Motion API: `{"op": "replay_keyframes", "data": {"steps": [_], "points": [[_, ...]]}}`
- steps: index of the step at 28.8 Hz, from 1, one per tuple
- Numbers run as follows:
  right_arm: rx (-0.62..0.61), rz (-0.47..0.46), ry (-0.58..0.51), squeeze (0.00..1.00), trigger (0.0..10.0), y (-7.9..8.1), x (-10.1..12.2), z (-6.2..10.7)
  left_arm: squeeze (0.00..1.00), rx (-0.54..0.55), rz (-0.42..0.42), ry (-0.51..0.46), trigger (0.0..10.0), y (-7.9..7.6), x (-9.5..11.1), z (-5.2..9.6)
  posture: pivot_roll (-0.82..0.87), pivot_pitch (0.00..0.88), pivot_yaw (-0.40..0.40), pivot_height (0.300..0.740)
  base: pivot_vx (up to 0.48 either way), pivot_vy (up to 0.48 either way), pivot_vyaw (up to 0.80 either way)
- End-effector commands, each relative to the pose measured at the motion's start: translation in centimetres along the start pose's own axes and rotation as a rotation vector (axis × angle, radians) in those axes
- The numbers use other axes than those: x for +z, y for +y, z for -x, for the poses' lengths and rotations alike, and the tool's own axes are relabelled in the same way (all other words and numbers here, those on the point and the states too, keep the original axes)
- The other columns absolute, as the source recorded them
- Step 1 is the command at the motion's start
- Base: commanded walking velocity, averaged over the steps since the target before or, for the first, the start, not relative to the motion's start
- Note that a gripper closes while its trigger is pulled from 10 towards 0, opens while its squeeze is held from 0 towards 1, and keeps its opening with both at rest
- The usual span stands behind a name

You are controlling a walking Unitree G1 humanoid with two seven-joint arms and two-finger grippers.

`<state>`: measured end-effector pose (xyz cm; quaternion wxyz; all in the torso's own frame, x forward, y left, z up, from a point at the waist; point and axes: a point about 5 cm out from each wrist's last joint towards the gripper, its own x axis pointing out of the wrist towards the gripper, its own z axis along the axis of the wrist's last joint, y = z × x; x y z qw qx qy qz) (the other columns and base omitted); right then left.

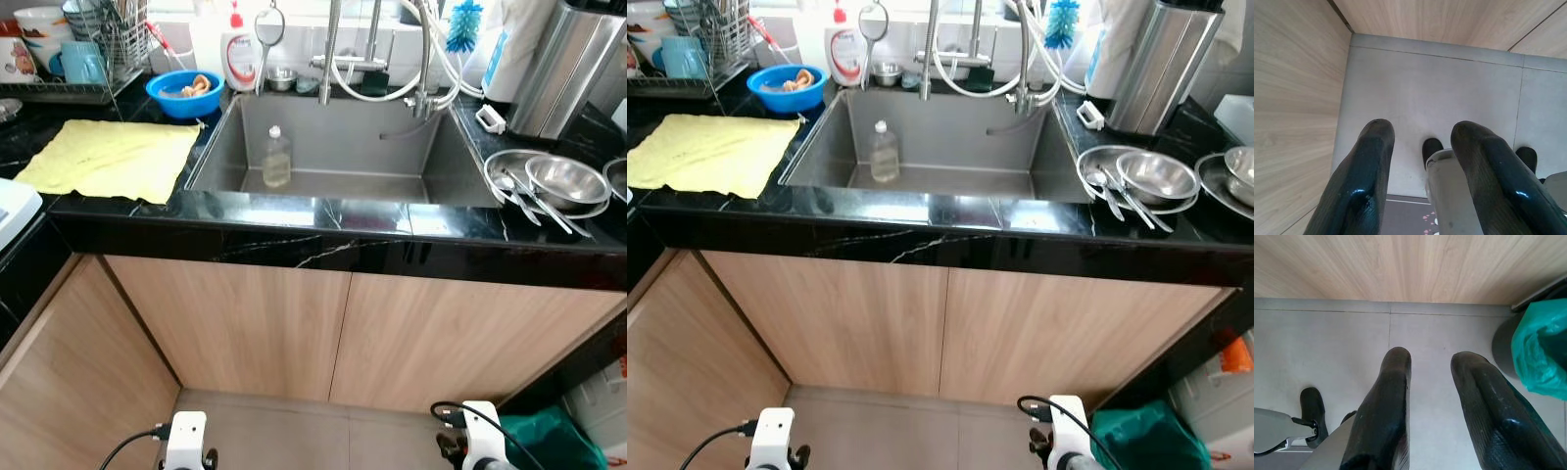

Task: Kitchen organization

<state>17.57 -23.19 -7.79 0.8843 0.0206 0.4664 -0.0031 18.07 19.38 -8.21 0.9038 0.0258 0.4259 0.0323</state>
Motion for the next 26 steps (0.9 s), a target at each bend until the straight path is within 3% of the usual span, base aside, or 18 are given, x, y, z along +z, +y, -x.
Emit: {"op": "replay_keyframes", "data": {"steps": [1, 8, 12, 26], "points": [[-0.007, -0.004, -0.009, 0.00, 10.0, -0.20, 0.31, 0.00, 0.00, -0.003, -0.007, 0.015, 10.0, 0.11, -0.35, 0.07, -0.03, 0.000, -0.036, 0.706, 0.259, 0.000, 0.00], [-0.010, -0.008, -0.009, 0.00, 10.0, -0.19, 0.19, 0.02, 0.00, -0.003, -0.010, 0.017, 10.0, 0.15, -0.45, 0.10, -0.03, 0.000, -0.035, 0.706, 0.268, 0.000, 0.00], [-0.039, -0.023, -0.051, 0.00, 10.0, -0.29, 0.30, 0.08, 0.00, -0.012, -0.075, -0.030, 10.0, 0.12, -0.04, 0.13, -0.06, 0.000, -0.030, 0.706, 0.000, 0.000, 0.00], [-0.076, -0.061, -0.118, 0.00, 10.0, -0.09, -0.04, 0.22, 0.00, -0.007, -0.113, -0.051, 10.0, -0.18, -0.40, 0.32, -0.09, 0.000, -0.024, 0.706, 0.000, 0.000, 0.00]]}}
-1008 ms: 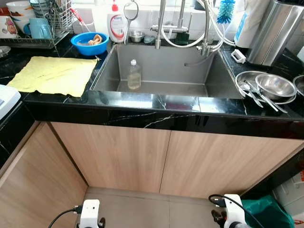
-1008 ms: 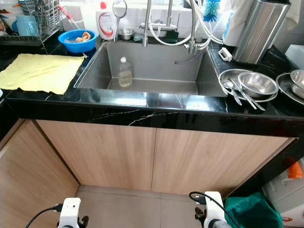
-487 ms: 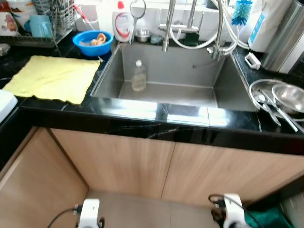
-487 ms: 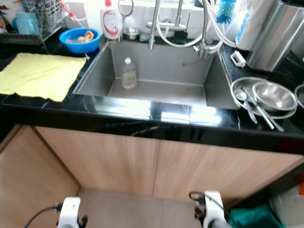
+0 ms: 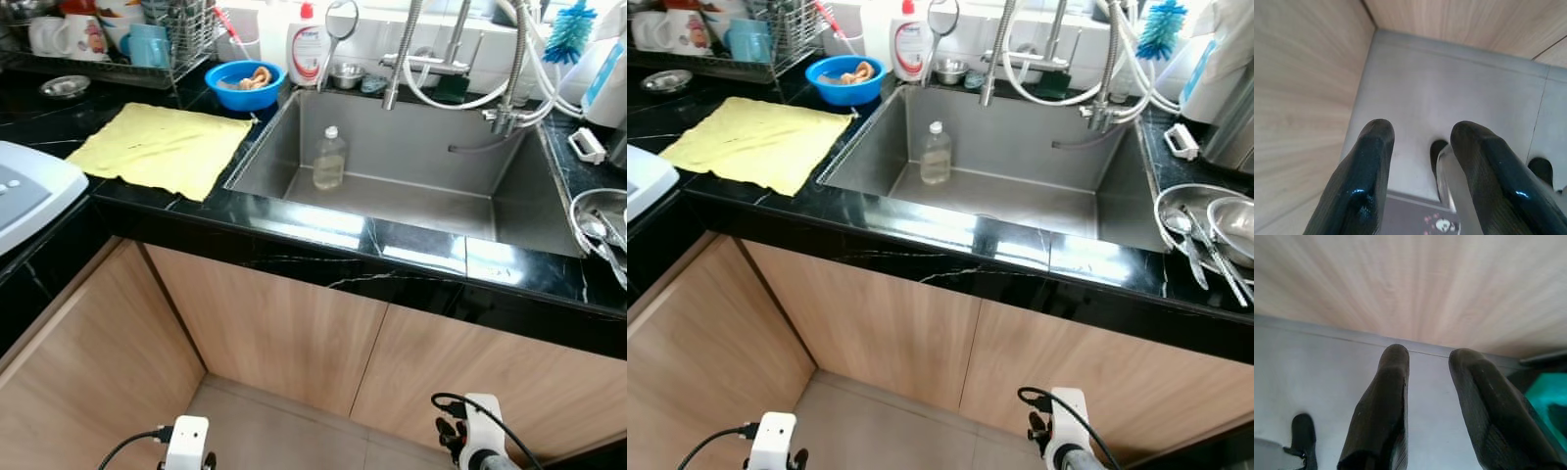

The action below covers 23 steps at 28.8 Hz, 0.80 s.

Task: Kitchen organization

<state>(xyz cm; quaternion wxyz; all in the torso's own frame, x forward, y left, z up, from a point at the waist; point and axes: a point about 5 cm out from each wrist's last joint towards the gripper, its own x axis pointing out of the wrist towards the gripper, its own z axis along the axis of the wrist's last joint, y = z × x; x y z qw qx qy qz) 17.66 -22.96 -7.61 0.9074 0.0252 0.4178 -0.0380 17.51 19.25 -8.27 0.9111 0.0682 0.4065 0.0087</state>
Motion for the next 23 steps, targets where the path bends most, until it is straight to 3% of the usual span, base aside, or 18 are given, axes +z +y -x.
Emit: {"op": "replay_keyframes", "data": {"steps": [1, 12, 13, 15, 16, 18, 20, 21, 23], "points": [[-0.028, -0.022, -0.015, 0.00, 10.0, -0.3, -0.2, 0.1, 0.00, -0.008, -0.020, -0.014, 10.0, -0.1, 0.1, 0.0, -0.09, 0.000, -0.023, 0.706, 0.000, 0.000, 0.00], [-0.124, -0.055, -0.123, 0.00, 10.0, -0.7, 0.7, 0.3, 0.00, 0.015, -0.086, -0.118, 10.0, -0.1, 1.4, 0.0, -0.10, 0.000, -0.017, 0.706, 0.000, 0.000, 0.00], [-0.138, -0.052, -0.143, 0.00, 10.0, -0.8, 1.0, 0.2, 0.00, 0.036, -0.064, -0.330, 10.0, 1.4, 4.1, 0.4, -0.10, 0.000, -0.013, 0.706, 0.000, 0.000, 0.00], [-0.153, -0.039, -0.159, 0.00, 10.0, -0.8, 1.4, 0.2, 0.00, 0.053, -0.061, -0.583, 10.0, 3.3, 7.5, 2.0, -0.09, 0.000, -0.010, 0.706, 0.000, 0.000, 0.00], [-0.163, -0.033, -0.168, 0.00, 10.0, -0.9, 1.6, 0.2, 0.00, 0.064, -0.068, -0.654, 10.0, 3.9, 8.6, 2.8, -0.09, 0.000, -0.010, 0.706, 0.000, 0.000, 0.00], [-0.173, -0.030, -0.189, 0.00, 10.0, -0.8, 2.0, 0.1, 0.00, 0.101, -0.074, -0.699, 10.0, 4.7, 9.5, 3.3, -0.09, 0.000, -0.009, 0.706, 0.000, 0.000, 0.00], [-0.157, 0.016, -0.500, 0.00, 10.0, -1.2, 6.2, 1.7, 0.00, 0.126, -0.078, -0.741, 10.0, 5.3, 10.1, 3.6, -0.08, 0.000, -0.006, 0.706, 0.000, 0.000, 0.00], [-0.147, 0.034, -0.601, 0.00, 10.0, -1.0, 7.6, 2.7, 0.00, 0.134, -0.080, -0.762, 10.0, 5.5, 10.4, 3.9, -0.08, 0.000, -0.005, 0.706, 0.000, 0.000, 0.00], [-0.128, 0.053, -0.678, 0.00, 10.0, -0.6, 8.9, 3.5, 0.00, 0.144, -0.084, -0.794, 10.0, 5.8, 11.1, 4.3, -0.08, 0.000, -0.004, 0.706, 0.000, 0.000, 0.00]]}}
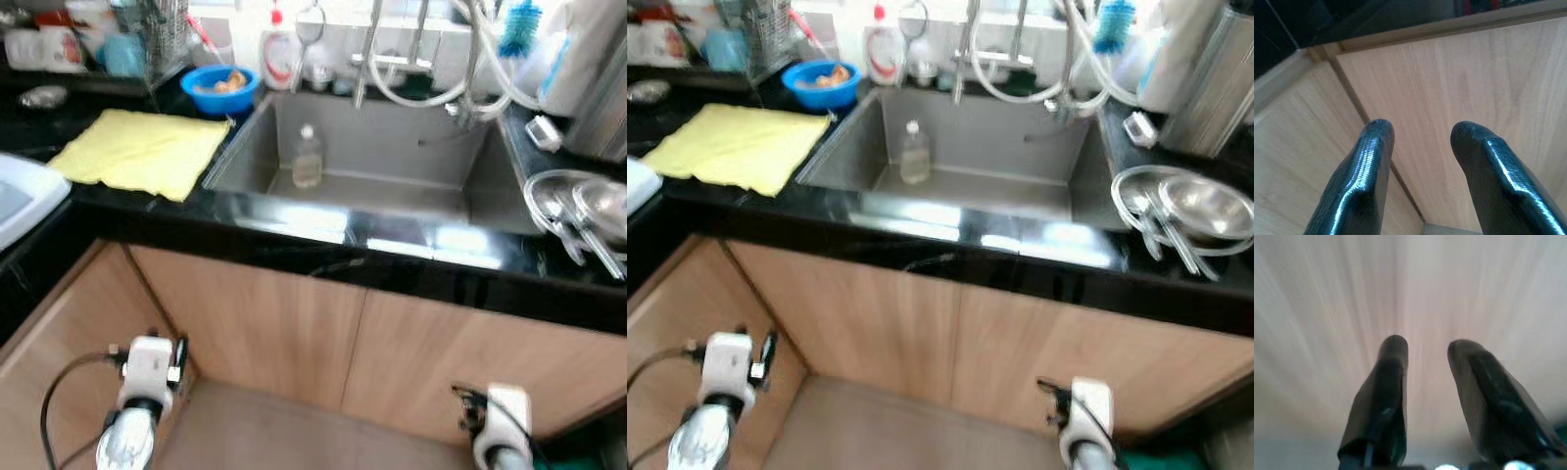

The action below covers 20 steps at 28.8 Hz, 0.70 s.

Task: Kitchen organization

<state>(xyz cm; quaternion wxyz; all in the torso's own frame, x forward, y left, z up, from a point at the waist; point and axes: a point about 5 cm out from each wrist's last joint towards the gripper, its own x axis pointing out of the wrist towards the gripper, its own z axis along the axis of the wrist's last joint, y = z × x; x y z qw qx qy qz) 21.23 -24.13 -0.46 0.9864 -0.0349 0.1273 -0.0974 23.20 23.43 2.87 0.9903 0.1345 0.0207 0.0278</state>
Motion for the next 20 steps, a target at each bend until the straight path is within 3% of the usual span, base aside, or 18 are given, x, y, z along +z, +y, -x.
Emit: {"op": "replay_keyframes", "data": {"steps": [1, 6, 9, 10, 15, 20], "points": [[0.018, 0.006, -0.073, 0.00, 10.0, 0.3, 1.6, -0.7, 0.00, 0.005, 0.008, -0.014, 10.0, 0.1, 0.4, 0.1, -0.07, 0.000, 0.000, 0.706, 0.000, 0.000, 0.00], [0.031, 0.037, -0.132, 0.00, 10.0, 0.7, 3.4, -1.4, 0.00, 0.010, 0.009, -0.065, 10.0, 0.9, 2.5, 0.8, -0.06, 0.000, 0.007, 0.706, 0.000, 0.000, 0.00], [0.052, 0.065, -0.150, 0.00, 10.0, 1.1, 4.2, -0.7, 0.00, 0.031, -0.007, -0.086, 10.0, 1.4, 2.9, 1.3, -0.06, 0.000, 0.005, 0.706, 0.000, 0.000, 0.00], [0.061, 0.083, -0.175, 0.00, 10.0, 1.2, 5.0, -0.3, 0.00, 0.074, -0.015, -0.105, 10.0, 2.3, 3.6, 1.9, -0.07, 0.000, 0.001, 0.706, 0.000, 0.000, 0.00], [0.061, 0.099, -0.253, 0.00, 10.0, 1.1, 7.5, 0.3, 0.00, 0.160, -0.044, -0.156, 10.0, 4.1, 5.6, 2.8, -0.05, 0.000, -0.026, 0.706, 0.000, 0.000, 0.00], [0.044, 0.115, -0.282, 0.00, 10.0, 1.2, 9.5, 0.1, 0.00, 0.168, -0.026, -0.220, 10.0, 3.9, 8.1, 2.2, -0.04, 0.000, -0.048, 0.706, 0.000, 0.000, 0.00]]}}
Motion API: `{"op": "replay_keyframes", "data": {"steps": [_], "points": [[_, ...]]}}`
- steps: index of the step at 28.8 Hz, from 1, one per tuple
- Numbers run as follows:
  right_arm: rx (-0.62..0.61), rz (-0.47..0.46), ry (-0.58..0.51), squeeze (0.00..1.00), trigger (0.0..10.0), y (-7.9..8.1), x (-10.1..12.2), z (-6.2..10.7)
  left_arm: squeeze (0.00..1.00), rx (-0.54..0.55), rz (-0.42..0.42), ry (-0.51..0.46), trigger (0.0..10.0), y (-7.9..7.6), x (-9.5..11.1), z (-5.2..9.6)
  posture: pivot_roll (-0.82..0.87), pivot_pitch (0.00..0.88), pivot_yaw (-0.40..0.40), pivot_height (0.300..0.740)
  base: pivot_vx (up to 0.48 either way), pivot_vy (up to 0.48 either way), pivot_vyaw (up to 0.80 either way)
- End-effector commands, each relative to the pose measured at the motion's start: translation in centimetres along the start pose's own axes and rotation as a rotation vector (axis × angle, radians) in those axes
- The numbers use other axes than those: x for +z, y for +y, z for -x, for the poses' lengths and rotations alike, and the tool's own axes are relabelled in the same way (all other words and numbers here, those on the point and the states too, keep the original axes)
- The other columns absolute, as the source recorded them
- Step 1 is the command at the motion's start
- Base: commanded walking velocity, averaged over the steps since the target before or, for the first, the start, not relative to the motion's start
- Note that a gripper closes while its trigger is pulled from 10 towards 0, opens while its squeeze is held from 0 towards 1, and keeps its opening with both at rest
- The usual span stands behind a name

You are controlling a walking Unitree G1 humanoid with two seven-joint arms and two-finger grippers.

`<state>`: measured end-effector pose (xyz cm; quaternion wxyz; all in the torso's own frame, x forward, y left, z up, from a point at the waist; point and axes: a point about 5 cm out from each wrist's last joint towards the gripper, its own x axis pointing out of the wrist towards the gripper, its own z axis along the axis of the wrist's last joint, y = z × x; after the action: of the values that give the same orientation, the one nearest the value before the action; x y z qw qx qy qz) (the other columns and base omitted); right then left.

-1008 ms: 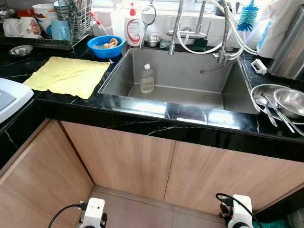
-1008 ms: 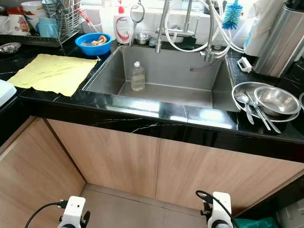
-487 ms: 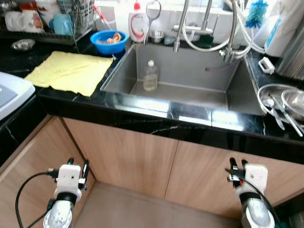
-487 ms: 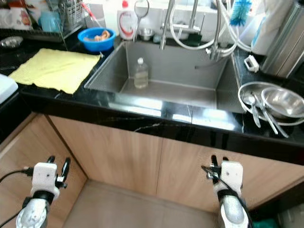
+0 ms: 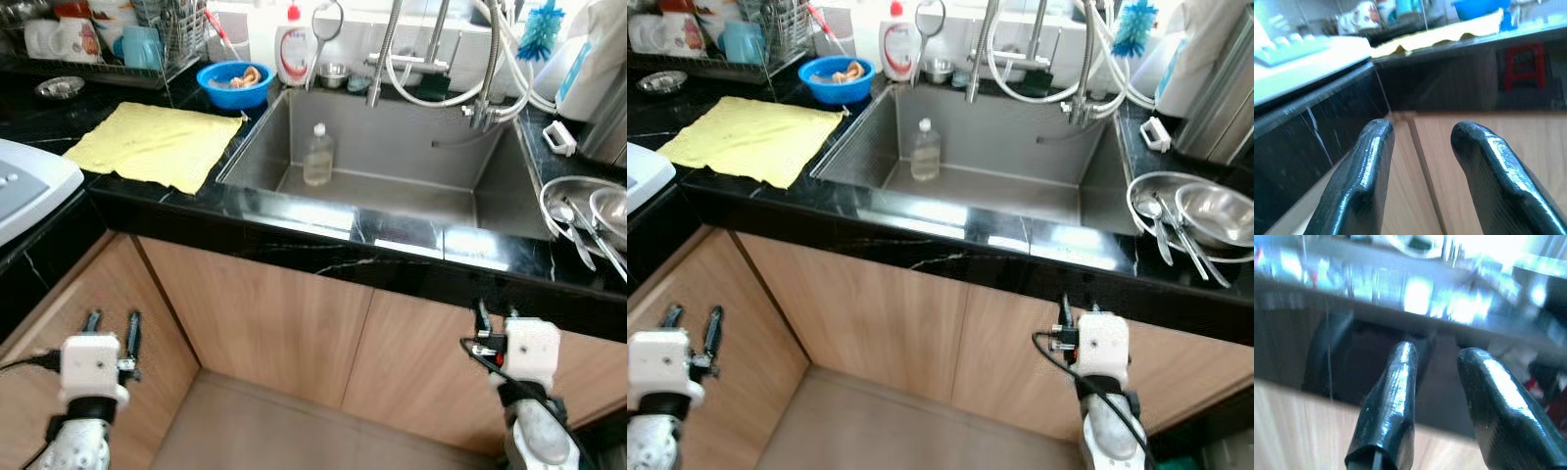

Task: Kitchen organization

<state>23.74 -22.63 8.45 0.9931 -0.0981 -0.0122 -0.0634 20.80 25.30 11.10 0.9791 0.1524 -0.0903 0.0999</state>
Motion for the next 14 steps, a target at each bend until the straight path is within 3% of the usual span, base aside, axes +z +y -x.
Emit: {"op": "replay_keyframes", "data": {"steps": [1, 7, 10, 14], "points": [[0.007, 0.010, 0.010, 0.00, 10.0, 0.1, 0.4, -0.2, 0.00, -0.013, 0.008, -0.027, 10.0, -0.5, 1.0, -0.6, -0.04, 0.000, -0.048, 0.706, 0.000, 0.000, 0.00], [-0.021, 0.008, -0.051, 0.00, 10.0, 0.7, 2.7, -1.2, 0.00, -0.066, 0.045, -0.109, 10.0, -2.5, 3.3, -3.5, -0.07, 0.000, -0.037, 0.706, 0.000, 0.000, 0.00], [-0.055, 0.003, -0.030, 0.00, 10.0, 0.6, 2.5, -1.3, 0.00, -0.138, 0.041, -0.096, 10.0, -4.1, 3.0, -4.5, -0.10, 0.000, -0.026, 0.706, 0.000, 0.000, 0.00], [-0.082, -0.013, -0.020, 0.00, 10.0, 0.4, 2.3, -1.3, 0.00, -0.169, 0.037, -0.100, 10.0, -4.9, 3.0, -4.9, -0.12, 0.000, -0.006, 0.706, 0.000, 0.000, 0.00]]}}
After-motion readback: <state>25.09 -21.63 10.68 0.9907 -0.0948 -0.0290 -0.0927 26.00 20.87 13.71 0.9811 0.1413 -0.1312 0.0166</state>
